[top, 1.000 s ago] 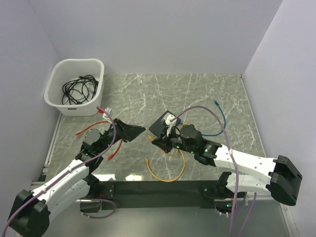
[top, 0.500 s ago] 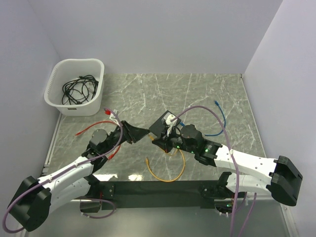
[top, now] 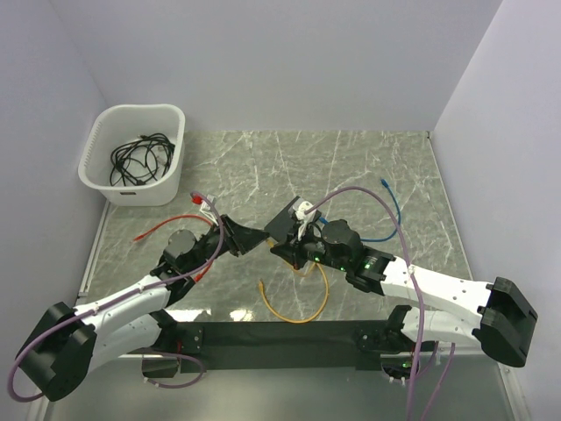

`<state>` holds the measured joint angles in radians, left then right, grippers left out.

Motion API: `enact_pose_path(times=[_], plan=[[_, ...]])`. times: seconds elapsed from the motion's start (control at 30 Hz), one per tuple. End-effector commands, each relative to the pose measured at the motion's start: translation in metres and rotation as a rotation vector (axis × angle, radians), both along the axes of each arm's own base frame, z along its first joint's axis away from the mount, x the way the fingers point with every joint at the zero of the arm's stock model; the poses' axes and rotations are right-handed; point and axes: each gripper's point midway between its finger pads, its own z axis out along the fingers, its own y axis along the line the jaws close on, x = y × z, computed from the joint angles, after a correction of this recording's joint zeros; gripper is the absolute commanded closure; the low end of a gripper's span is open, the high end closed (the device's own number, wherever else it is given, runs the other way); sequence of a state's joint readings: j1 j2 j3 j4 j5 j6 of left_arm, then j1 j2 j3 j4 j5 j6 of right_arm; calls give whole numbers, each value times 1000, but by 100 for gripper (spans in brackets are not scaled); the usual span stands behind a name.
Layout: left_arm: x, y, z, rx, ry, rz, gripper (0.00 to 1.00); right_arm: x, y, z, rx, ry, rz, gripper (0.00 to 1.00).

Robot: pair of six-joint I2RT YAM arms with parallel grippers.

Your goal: Insert the plug into the switch port

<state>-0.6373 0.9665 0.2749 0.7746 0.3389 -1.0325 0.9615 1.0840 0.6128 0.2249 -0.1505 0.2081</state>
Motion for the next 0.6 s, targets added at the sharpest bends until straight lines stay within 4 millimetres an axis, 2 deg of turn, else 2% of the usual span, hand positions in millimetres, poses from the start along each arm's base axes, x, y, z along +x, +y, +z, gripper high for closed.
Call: enact_pose_path(times=[0.0, 0.07, 0.1, 0.2, 0.3, 0.33, 0.43, 0.47, 0.53, 0.57], plan=[[-5, -3, 22, -40, -81, -13, 71, 9, 2, 21, 55, -47, -15, 100], [-5, -2, 25, -40, -87, -9, 76, 8, 2, 20, 58, -44, -15, 100], [-5, -2, 25, -38, -89, -9, 85, 7, 3, 20, 60, -42, -8, 100], [-6, -4, 24, -35, -92, -13, 100, 6, 3, 22, 69, -38, 0, 100], [-6, -5, 22, -23, -113, -22, 100, 9, 1, 27, 84, -34, -28, 98], [-8, -5, 23, -17, -133, -29, 99, 17, -4, 28, 88, -27, -90, 86], [-13, -4, 33, 7, -242, -46, 99, 24, -14, 41, 127, -40, -141, 13], [-14, -4, 36, 10, -274, -50, 99, 24, -16, 43, 137, -41, -123, 11], [-17, -1, 47, 11, -358, -63, 100, 16, -17, 59, 197, -61, -49, 11], [-25, -3, 54, 2, -401, -114, 100, 3, -14, 65, 226, -55, 41, 10]])
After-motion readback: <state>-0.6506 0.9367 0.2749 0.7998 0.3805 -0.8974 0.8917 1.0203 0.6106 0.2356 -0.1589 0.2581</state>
